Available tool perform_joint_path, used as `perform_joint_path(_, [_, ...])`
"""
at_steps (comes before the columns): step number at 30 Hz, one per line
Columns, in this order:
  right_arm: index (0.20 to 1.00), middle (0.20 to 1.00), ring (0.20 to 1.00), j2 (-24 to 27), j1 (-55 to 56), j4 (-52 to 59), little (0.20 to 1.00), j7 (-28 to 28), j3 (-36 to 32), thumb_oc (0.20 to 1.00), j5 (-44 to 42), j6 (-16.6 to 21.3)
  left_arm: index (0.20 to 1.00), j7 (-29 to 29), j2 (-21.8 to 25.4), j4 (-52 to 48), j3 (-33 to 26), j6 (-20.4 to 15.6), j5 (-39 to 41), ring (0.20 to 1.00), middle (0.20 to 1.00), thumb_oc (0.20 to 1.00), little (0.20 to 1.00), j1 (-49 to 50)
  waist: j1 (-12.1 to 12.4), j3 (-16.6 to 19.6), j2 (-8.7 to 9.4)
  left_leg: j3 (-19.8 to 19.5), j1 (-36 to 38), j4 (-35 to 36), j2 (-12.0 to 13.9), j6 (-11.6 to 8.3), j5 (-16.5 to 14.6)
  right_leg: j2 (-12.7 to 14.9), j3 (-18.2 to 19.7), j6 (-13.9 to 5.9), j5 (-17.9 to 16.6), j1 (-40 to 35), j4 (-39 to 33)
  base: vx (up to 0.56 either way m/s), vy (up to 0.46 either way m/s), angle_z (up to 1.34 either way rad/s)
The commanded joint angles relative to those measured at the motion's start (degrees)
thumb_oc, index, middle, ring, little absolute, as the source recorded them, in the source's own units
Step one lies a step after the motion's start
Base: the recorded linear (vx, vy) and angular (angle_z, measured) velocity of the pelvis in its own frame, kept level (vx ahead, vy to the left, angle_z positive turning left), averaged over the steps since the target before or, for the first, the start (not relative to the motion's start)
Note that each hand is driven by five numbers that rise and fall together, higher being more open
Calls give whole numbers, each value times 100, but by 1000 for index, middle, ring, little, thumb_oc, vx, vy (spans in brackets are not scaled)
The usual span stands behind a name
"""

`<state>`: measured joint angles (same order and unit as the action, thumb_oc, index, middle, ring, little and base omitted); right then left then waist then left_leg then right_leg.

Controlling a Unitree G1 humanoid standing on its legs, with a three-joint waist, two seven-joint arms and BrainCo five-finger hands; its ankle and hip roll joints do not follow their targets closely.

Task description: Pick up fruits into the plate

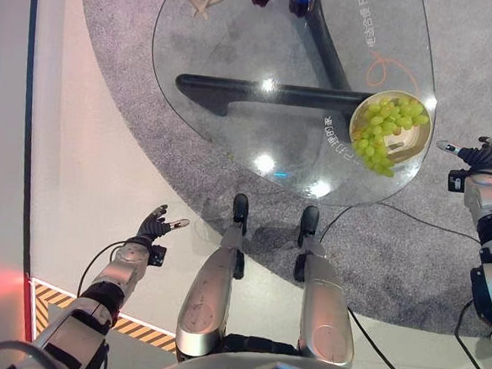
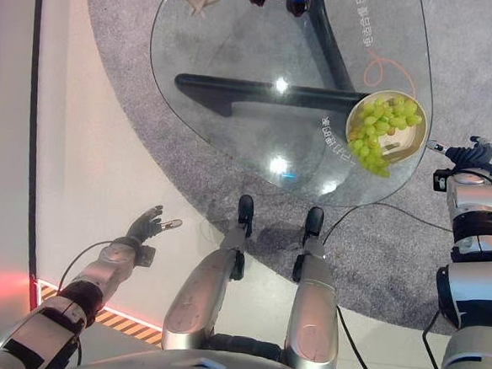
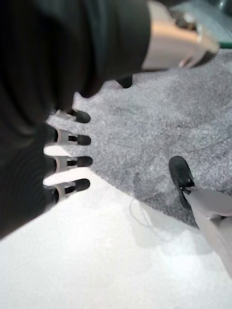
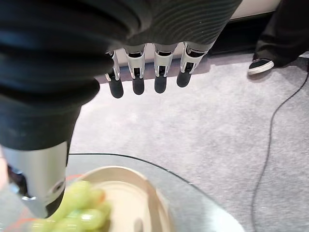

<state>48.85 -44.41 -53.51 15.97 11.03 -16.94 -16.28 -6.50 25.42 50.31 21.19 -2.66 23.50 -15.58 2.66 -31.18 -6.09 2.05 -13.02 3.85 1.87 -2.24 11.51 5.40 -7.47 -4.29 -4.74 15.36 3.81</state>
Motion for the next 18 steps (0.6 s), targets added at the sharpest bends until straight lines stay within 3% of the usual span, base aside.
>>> perform_joint_path(1, [1000,1000,1000,127,342,404,1000,129,-54,1000,-392,324,1000,224,13,413,-238,-97,-61,1000,1000,1000,1000,240,-9,225,491,150,287,-536,-82,-79,-1042,169,-252,-163,54,-114,35,96,62,6])
perform_joint_path(4, [1000,1000,1000,-313,1259,1059,1000,-45,-386,1000,-874,668,1000,428,-89,549,-358,-98,-50,1000,1000,1000,1000,409,-66,480,602,193,526,-487,-60,-96,-1110,198,-248,-161,90,-412,-71,104,45,6])
perform_joint_path(9, [1000,1000,1000,-1693,3129,1244,1000,-1104,-618,1000,-1466,1888,1000,458,-376,974,-570,-250,-356,1000,1000,1000,1000,768,-145,1062,787,243,975,-488,-32,-66,-1268,219,-245,-164,191,-986,-192,158,25,6])
perform_joint_path(15, [1000,1000,1000,-3013,4052,-60,1000,-2118,-308,1000,-1559,2417,1000,486,-753,1536,-584,-312,-931,1000,1000,1000,1000,1154,-108,1786,872,174,1466,-438,-53,-8,-1385,211,-276,-171,293,-1536,-283,214,9,6])
perform_joint_path(18, [1000,1000,1000,-3219,4171,-546,1000,-2239,-243,1000,-1421,2354,1000,591,-841,1738,-591,-338,-969,1000,1000,1000,1000,1222,-106,1957,850,170,1622,-378,-69,11,-1409,194,-268,-166,319,-1689,-329,147,52,0])
